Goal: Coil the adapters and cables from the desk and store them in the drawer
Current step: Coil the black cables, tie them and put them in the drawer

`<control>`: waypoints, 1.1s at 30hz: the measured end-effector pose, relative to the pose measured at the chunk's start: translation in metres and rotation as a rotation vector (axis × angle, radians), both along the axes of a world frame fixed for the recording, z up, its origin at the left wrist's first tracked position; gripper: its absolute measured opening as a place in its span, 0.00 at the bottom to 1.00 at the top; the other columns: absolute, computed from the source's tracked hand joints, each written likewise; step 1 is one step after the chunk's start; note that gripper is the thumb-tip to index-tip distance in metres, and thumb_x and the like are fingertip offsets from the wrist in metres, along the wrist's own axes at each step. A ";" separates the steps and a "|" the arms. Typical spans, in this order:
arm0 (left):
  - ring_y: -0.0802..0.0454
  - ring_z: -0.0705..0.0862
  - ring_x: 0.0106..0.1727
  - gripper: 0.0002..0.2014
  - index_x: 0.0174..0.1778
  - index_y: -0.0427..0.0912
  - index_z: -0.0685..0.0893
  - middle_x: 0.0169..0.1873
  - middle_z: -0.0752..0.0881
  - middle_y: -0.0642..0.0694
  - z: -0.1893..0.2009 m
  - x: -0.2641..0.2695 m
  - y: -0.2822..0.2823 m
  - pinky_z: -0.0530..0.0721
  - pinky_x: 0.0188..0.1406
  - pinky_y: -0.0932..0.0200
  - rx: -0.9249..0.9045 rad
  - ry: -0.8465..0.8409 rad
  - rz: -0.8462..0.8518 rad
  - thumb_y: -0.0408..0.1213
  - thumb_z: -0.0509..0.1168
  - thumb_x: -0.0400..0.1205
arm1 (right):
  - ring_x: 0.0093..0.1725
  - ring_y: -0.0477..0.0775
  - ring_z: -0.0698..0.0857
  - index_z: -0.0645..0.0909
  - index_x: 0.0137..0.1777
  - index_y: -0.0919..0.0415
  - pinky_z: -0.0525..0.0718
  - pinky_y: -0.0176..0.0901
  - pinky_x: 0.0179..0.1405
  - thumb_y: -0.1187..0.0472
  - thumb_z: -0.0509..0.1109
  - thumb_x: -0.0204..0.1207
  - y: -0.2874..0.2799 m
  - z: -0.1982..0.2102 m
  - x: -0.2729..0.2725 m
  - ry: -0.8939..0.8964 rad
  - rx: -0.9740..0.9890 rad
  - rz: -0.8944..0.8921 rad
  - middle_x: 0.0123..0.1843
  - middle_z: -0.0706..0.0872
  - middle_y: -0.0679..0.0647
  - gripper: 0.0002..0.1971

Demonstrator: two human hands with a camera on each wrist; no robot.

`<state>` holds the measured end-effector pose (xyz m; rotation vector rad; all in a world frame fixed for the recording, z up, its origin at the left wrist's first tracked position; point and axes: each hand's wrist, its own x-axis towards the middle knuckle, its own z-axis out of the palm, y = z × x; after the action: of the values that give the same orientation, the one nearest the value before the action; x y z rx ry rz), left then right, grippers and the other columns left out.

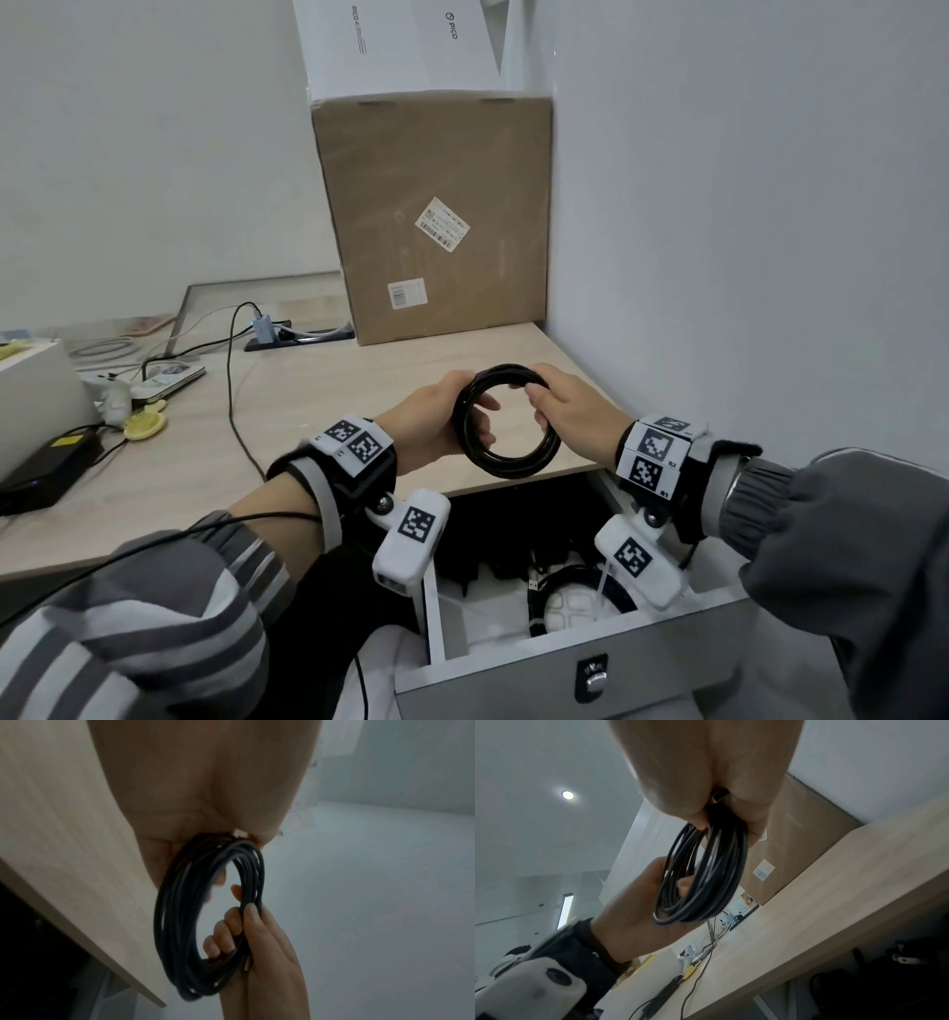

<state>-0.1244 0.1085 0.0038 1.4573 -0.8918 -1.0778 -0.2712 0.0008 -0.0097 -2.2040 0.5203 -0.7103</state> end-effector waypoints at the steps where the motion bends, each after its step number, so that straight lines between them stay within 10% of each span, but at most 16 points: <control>1: 0.44 0.83 0.39 0.19 0.54 0.31 0.80 0.37 0.81 0.38 0.002 0.003 0.000 0.83 0.46 0.54 0.033 -0.057 0.002 0.44 0.51 0.87 | 0.34 0.52 0.75 0.76 0.56 0.57 0.74 0.48 0.38 0.61 0.54 0.86 -0.002 0.000 -0.001 0.024 -0.026 0.007 0.35 0.73 0.52 0.09; 6: 0.49 0.83 0.53 0.19 0.63 0.40 0.81 0.55 0.84 0.44 0.014 0.003 -0.006 0.77 0.57 0.56 -0.004 -0.354 0.011 0.47 0.53 0.88 | 0.35 0.41 0.74 0.75 0.60 0.58 0.71 0.40 0.41 0.62 0.54 0.86 0.004 -0.002 -0.004 0.227 -0.193 0.078 0.36 0.75 0.43 0.09; 10: 0.50 0.84 0.43 0.26 0.55 0.39 0.83 0.46 0.87 0.45 0.005 -0.019 -0.011 0.82 0.51 0.55 0.087 -0.602 -0.229 0.56 0.47 0.87 | 0.48 0.50 0.81 0.77 0.56 0.64 0.71 0.30 0.43 0.65 0.54 0.86 0.012 -0.001 -0.001 0.285 -0.298 0.164 0.48 0.83 0.51 0.10; 15: 0.55 0.78 0.23 0.32 0.51 0.35 0.82 0.28 0.84 0.46 -0.016 -0.019 -0.017 0.73 0.19 0.68 0.214 -0.529 -0.201 0.62 0.48 0.84 | 0.45 0.44 0.79 0.77 0.49 0.62 0.73 0.28 0.48 0.65 0.56 0.85 0.004 -0.016 -0.005 0.285 -0.313 0.195 0.46 0.81 0.48 0.08; 21: 0.57 0.65 0.17 0.30 0.30 0.42 0.70 0.15 0.65 0.52 -0.035 -0.021 -0.022 0.73 0.25 0.64 0.278 -0.197 -0.226 0.65 0.47 0.83 | 0.48 0.46 0.79 0.74 0.58 0.65 0.72 0.35 0.49 0.63 0.59 0.85 -0.008 -0.025 -0.005 0.326 -0.275 0.186 0.50 0.82 0.49 0.07; 29: 0.53 0.65 0.17 0.27 0.26 0.44 0.67 0.15 0.67 0.51 -0.068 -0.001 -0.028 0.69 0.27 0.59 0.236 -0.318 -0.002 0.62 0.56 0.83 | 0.47 0.50 0.84 0.76 0.58 0.57 0.80 0.40 0.41 0.47 0.56 0.85 -0.030 -0.033 -0.018 0.570 0.182 0.083 0.51 0.82 0.51 0.15; 33: 0.53 0.66 0.17 0.26 0.27 0.44 0.67 0.15 0.68 0.53 -0.071 0.020 -0.025 0.69 0.28 0.58 0.204 -0.320 0.068 0.61 0.56 0.83 | 0.38 0.48 0.87 0.81 0.48 0.55 0.75 0.35 0.27 0.63 0.62 0.82 -0.047 -0.056 -0.029 0.992 0.156 0.079 0.47 0.85 0.52 0.07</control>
<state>-0.1046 0.0838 -0.0676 1.8540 -0.9668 -0.9191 -0.3006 -0.0465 -0.0656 -2.2907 0.9106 0.5181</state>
